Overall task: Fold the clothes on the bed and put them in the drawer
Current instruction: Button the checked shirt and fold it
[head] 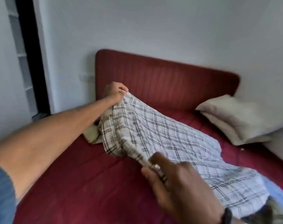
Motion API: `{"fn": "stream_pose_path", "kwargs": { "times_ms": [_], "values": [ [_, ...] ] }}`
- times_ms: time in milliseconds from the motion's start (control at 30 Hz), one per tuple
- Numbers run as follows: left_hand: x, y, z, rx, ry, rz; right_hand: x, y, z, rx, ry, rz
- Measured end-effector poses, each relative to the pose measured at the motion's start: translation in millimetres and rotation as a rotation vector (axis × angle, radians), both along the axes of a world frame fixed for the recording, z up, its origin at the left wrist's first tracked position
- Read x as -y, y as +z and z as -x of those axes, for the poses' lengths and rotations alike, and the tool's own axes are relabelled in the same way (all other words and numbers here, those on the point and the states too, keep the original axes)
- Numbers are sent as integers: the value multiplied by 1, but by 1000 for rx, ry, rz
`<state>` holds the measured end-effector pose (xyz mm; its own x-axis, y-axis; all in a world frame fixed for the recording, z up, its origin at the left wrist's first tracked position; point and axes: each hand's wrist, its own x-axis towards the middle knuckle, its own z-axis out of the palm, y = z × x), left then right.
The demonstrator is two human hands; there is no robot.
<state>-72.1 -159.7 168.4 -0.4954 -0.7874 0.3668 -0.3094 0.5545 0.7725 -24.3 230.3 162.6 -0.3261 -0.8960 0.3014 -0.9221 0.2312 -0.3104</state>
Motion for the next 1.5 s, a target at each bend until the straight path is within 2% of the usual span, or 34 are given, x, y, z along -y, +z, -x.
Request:
{"fn": "stream_pose_path", "kwargs": {
  "times_ms": [167, 333, 500, 733, 867, 967, 1067, 1133, 1233, 1300, 1400, 1433, 1500],
  "values": [
    [66, -152, -69, 308, 74, 65, 70, -106, -76, 221, 69, -375],
    [82, -226, -144, 447, 52, 189, 117, -177, -139, 394, 102, -563],
    [97, -257, -194, 455, 126, 284, 143, -222, -179, 546, 139, -562],
    [113, -273, -206, 643, 127, 374, 154, -258, -199, 603, 185, -524],
    [96, -271, -176, 756, 80, 236, 136, -248, -159, 758, 153, -434],
    [64, -264, -157, 716, -90, 211, 104, -234, -91, 621, 33, -247],
    [-14, -241, -146, 595, -389, 219, 45, -216, -2, 403, -166, -137],
    [-74, -227, -150, 594, -532, 180, 8, -208, 50, 264, -300, -271],
    [-187, -213, -160, 637, -742, 104, -65, -216, 113, 89, -570, -647],
    [-247, -220, -166, 738, -836, 154, -93, -235, 132, 109, -619, -746],
    [-309, -240, -172, 1045, -859, 338, -106, -250, 134, 207, -571, -726],
    [-321, -247, -173, 1088, -829, 378, -102, -250, 133, 200, -558, -683],
    [-331, -257, -175, 1059, -717, 425, -97, -236, 132, 202, -559, -605]
  ]
}}
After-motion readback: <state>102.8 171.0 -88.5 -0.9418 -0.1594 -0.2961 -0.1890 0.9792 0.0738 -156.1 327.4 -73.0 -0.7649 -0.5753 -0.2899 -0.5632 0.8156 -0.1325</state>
